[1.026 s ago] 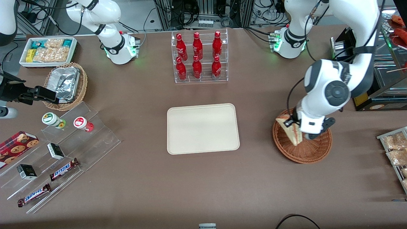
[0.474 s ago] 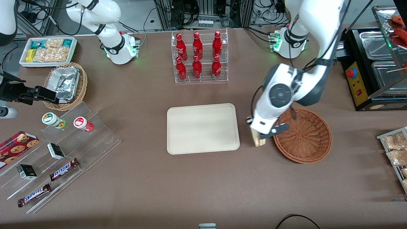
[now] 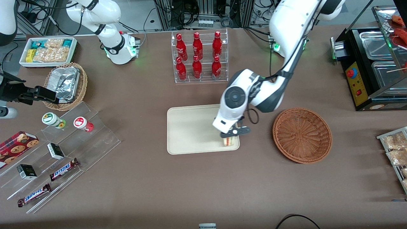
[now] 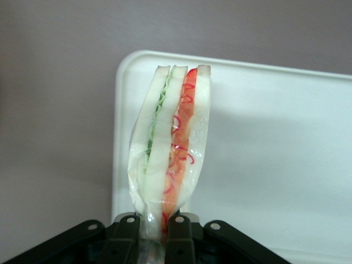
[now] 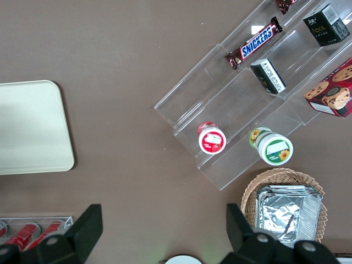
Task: Place sandwich from basket to tray
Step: 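Carry the sandwich over the cream tray with the left gripper, then lower the sandwich onto the tray and open the left gripper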
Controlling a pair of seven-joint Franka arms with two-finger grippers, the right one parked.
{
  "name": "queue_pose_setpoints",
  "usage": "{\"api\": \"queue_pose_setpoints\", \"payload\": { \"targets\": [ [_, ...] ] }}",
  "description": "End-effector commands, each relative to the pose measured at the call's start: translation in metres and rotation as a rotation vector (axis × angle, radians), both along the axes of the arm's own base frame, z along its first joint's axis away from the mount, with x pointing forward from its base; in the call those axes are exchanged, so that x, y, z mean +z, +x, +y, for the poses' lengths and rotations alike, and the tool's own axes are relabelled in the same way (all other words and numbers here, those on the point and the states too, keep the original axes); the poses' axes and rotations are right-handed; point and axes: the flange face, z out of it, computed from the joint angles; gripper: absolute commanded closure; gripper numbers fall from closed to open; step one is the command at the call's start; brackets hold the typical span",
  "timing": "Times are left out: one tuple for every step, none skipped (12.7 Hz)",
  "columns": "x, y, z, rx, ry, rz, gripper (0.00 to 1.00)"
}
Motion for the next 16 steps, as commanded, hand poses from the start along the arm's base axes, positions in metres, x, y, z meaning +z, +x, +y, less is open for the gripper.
{"api": "queue_pose_setpoints", "payload": {
  "targets": [
    [-0.008,-0.008,-0.038,0.027,0.005,0.001,1.0],
    [-0.013,-0.012,-0.049,0.043,0.007,0.0,1.0],
    [-0.019,-0.017,-0.061,0.055,0.009,0.001,1.0],
    [-0.023,-0.021,-0.068,0.063,0.01,0.002,1.0],
    [-0.026,-0.026,-0.078,0.069,0.009,-0.001,1.0],
    [-0.029,-0.026,-0.082,0.081,0.01,-0.001,1.0],
    [-0.031,-0.031,-0.091,0.072,0.009,-0.005,1.0],
    [-0.034,-0.031,-0.095,0.071,0.006,-0.007,1.0],
    [-0.035,-0.031,-0.097,0.069,0.005,-0.008,1.0],
    [-0.035,-0.031,-0.1,0.068,0.001,-0.01,1.0],
    [-0.04,-0.031,-0.102,0.07,0.0,-0.007,1.0],
    [-0.04,-0.029,-0.103,0.071,-0.003,-0.008,1.0],
    [-0.039,-0.029,-0.103,0.073,-0.004,-0.009,1.0],
    [-0.039,-0.028,-0.103,0.075,-0.002,-0.009,1.0],
    [-0.039,-0.028,-0.103,0.086,0.0,-0.01,1.0],
    [-0.042,-0.029,-0.102,0.09,0.004,-0.007,1.0]
  ]
}}
